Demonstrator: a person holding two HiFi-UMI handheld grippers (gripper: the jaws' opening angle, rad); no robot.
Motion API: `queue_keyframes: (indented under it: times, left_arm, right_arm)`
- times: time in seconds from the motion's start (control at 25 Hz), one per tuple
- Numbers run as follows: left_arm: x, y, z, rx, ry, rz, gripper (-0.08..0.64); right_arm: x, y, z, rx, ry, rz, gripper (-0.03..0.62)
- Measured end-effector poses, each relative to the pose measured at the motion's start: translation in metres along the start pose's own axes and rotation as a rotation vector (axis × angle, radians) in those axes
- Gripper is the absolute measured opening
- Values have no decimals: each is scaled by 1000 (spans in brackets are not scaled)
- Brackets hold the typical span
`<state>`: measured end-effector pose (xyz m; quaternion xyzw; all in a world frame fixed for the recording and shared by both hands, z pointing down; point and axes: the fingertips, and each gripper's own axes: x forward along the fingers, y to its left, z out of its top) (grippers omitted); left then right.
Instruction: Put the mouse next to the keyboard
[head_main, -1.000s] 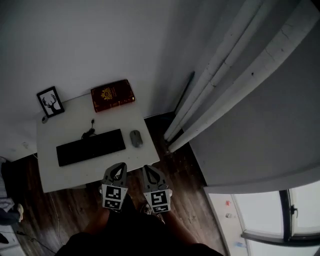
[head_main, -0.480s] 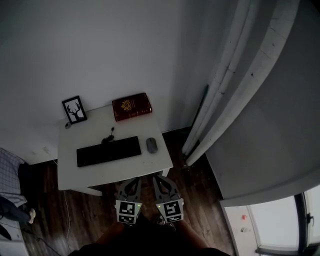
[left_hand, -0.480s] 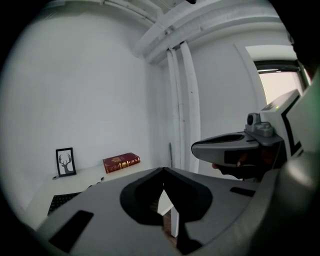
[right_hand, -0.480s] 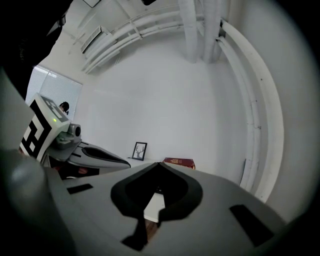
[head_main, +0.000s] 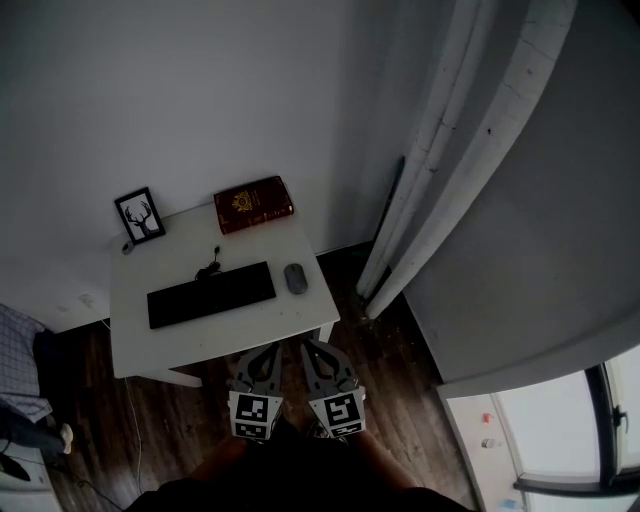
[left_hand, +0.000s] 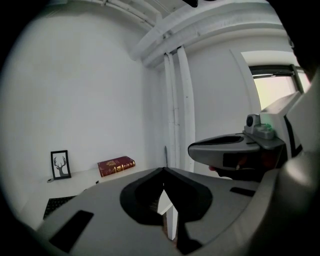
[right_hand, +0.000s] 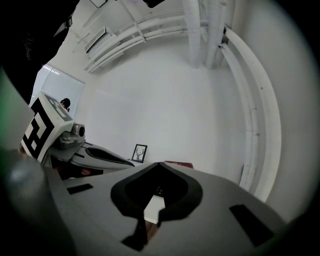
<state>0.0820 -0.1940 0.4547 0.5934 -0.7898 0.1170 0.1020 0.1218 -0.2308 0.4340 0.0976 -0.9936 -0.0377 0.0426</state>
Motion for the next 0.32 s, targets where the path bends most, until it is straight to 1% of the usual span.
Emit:
queue_keyframes:
  times: [0.32]
  left_arm:
    - [-7,3,-5,2,-2,0,3]
  right_arm:
    - [6,16,3,5,-22,39,20]
